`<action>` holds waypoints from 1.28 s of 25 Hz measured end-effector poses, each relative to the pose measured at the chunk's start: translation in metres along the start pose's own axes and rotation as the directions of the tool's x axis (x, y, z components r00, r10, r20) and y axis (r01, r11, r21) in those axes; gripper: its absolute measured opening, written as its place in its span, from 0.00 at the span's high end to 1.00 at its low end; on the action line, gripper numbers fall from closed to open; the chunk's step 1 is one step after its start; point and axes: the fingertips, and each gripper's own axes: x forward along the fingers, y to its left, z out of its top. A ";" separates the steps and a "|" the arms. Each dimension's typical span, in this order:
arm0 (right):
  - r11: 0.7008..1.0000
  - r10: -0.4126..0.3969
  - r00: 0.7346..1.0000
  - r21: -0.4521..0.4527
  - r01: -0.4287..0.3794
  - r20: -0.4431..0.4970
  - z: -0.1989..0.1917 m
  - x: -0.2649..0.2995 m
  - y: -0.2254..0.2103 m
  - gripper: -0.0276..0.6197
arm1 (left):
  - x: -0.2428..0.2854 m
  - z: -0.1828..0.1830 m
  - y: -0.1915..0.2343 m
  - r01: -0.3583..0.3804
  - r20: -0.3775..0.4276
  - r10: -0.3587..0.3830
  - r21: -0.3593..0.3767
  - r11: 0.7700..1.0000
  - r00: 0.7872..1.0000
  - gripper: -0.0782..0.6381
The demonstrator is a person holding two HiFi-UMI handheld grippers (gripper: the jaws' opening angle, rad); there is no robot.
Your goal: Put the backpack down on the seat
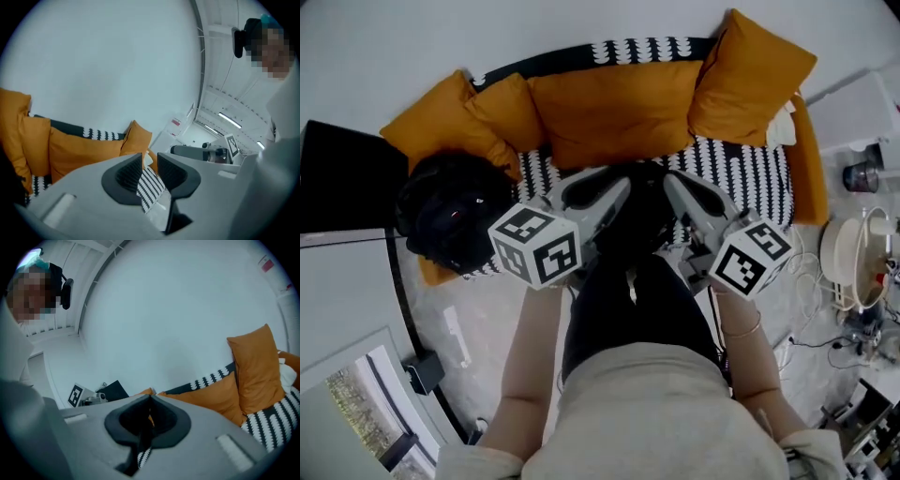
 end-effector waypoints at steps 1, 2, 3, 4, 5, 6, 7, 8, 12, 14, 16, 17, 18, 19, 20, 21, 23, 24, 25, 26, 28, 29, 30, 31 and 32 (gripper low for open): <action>1.000 0.003 1.000 -0.007 -0.003 0.014 0.008 -0.001 0.005 0.95 | -0.002 0.009 -0.006 0.005 0.018 -0.006 0.015 1.000 1.000 0.76; 1.000 0.008 1.000 -0.011 -0.007 0.028 0.016 -0.002 0.010 0.95 | -0.004 0.017 -0.012 0.018 0.034 -0.019 0.025 1.000 0.999 0.78; 1.000 0.014 0.999 -0.015 -0.013 0.041 0.023 -0.003 0.016 0.95 | -0.006 0.024 -0.018 0.036 0.050 -0.037 0.031 0.999 0.998 0.79; 1.000 0.021 0.998 -0.020 -0.020 0.051 0.029 -0.003 0.021 0.95 | -0.009 0.031 -0.024 0.054 0.065 -0.056 0.036 0.998 0.996 0.81; 0.999 0.028 0.998 -0.026 -0.027 0.057 0.035 -0.003 0.027 0.95 | -0.011 0.038 -0.028 0.064 0.081 -0.068 0.042 0.997 0.994 0.83; 0.999 0.035 0.997 -0.034 -0.033 0.062 0.040 -0.003 0.032 0.95 | -0.013 0.046 -0.032 0.065 0.097 -0.070 0.051 0.997 0.993 0.85; 0.998 0.043 0.997 -0.044 -0.040 0.066 0.045 -0.003 0.036 0.95 | -0.015 0.054 -0.034 0.057 0.114 -0.064 0.062 0.996 0.991 0.87; 0.997 0.051 0.996 -0.056 -0.047 0.071 0.049 -0.003 0.040 0.95 | -0.016 0.061 -0.036 0.044 0.133 -0.054 0.072 0.996 0.990 0.88; 0.993 0.080 0.992 -0.093 -0.071 0.093 0.063 0.000 0.056 0.95 | -0.023 0.082 -0.040 0.006 0.207 -0.019 0.059 0.998 0.978 0.88; 0.991 0.095 0.991 -0.103 -0.085 0.095 0.067 0.001 0.064 0.95 | -0.024 0.085 -0.041 -0.006 0.216 -0.003 0.042 0.999 0.976 0.88; 0.988 0.108 0.990 -0.117 -0.096 0.095 0.071 0.002 0.071 0.95 | -0.024 0.088 -0.045 0.002 0.216 -0.009 0.033 0.999 0.976 0.88; 0.987 0.112 0.989 -0.122 -0.100 0.097 0.073 0.003 0.074 0.95 | -0.025 0.088 -0.047 0.010 0.213 -0.016 0.028 1.000 0.977 0.88; 0.987 0.116 0.988 -0.127 -0.103 0.100 0.074 0.003 0.077 0.95 | -0.026 0.089 -0.048 0.012 0.209 -0.017 0.025 1.000 0.978 0.88; 0.986 0.119 0.988 -0.130 -0.105 0.104 0.075 0.003 0.079 0.95 | -0.028 0.090 -0.048 0.007 0.207 -0.012 0.027 1.000 0.978 0.88; 0.985 0.121 0.987 -0.135 -0.106 0.107 0.076 0.003 0.080 0.95 | -0.029 0.091 -0.049 -0.004 0.205 -0.003 0.035 0.999 0.979 0.88; 0.984 0.124 0.986 -0.140 -0.108 0.110 0.078 0.003 0.082 0.95 | -0.030 0.091 -0.050 -0.015 0.206 0.005 0.044 0.999 0.979 0.88; 0.982 0.132 0.985 -0.150 -0.114 0.115 0.080 0.003 0.087 0.95 | -0.033 0.093 -0.051 -0.023 0.212 0.012 0.052 0.998 0.977 0.88; 0.981 0.138 0.984 -0.156 -0.119 0.116 0.081 0.003 0.089 0.95 | -0.035 0.094 -0.053 -0.024 0.216 0.012 0.052 0.998 0.976 0.88; 0.979 0.143 0.983 -0.162 -0.123 0.117 0.081 0.003 0.092 0.95 | -0.036 0.094 -0.054 -0.025 0.220 0.013 0.052 0.998 0.976 0.88; 0.978 0.147 0.982 -0.167 -0.127 0.118 0.082 0.002 0.094 0.95 | -0.038 0.094 -0.055 -0.027 0.223 0.014 0.054 0.998 0.975 0.88; 0.975 0.155 0.981 -0.178 -0.132 0.120 0.083 0.001 0.097 0.95 | -0.039 0.096 -0.057 -0.023 0.230 0.009 0.058 0.998 0.973 0.88; 0.974 0.157 0.980 -0.181 -0.134 0.121 0.083 0.000 0.098 0.95 | -0.040 0.096 -0.058 -0.019 0.233 0.004 0.059 0.998 0.972 0.88; 0.974 0.159 0.980 -0.183 -0.135 0.120 0.083 0.000 0.099 0.95 | -0.041 0.097 -0.059 -0.014 0.238 0.000 0.059 0.998 0.971 0.88; 0.973 0.161 0.980 -0.185 -0.137 0.117 0.083 -0.001 0.099 0.95 | -0.042 0.097 -0.059 -0.010 0.241 -0.004 0.057 0.998 0.970 0.88; 0.972 0.163 0.980 -0.187 -0.140 0.114 0.083 0.000 0.100 0.95 | -0.043 0.098 -0.059 -0.008 0.243 -0.005 0.056 0.998 0.970 0.88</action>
